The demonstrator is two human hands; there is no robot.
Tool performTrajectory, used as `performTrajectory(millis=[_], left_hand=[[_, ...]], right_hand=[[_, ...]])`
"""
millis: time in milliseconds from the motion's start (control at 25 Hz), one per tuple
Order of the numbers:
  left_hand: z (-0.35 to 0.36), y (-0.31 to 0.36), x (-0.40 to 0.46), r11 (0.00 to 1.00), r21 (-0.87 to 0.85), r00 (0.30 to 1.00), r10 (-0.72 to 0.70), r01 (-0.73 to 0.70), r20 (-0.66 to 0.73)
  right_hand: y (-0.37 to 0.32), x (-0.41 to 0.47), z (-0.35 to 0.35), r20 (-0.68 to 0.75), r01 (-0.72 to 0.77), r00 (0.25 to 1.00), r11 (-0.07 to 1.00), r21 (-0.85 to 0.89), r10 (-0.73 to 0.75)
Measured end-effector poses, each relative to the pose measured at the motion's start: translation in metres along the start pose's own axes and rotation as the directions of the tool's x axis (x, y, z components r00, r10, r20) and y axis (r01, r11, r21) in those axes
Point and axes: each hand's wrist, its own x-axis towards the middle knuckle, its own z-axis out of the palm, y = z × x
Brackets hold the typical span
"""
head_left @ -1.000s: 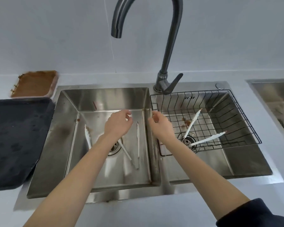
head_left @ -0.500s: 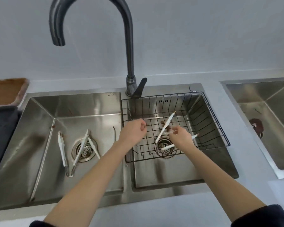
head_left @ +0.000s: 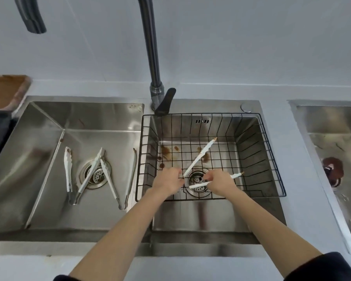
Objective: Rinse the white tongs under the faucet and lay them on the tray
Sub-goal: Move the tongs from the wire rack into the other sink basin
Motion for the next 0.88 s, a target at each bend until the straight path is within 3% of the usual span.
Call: performTrajectory(millis=[360,680,880], left_hand=[[0.0,0.003,0.004,0.987,-0.16,1.0,-0.019,0.019,0.002],[-0.007,0.01,-0.002,0.984,-0.177,0.991,-0.056,0.035,-0.118],[-0.018,0.009,-0.013,0.976,-0.217,0.957,-0.036,-0.029,-0.288]], right_hand=[[0.003,0.004,-0.008,-0.112,0.016,0.994,0.99,0.143,0.001],[-0.001,-0.008,-0.015,-0.203,0.142,0.974,0.974,0.175,-0.105],[-0.014,-0.021,-0.022,-0.308,0.225,0.939,0.953,0.201,-0.157]])
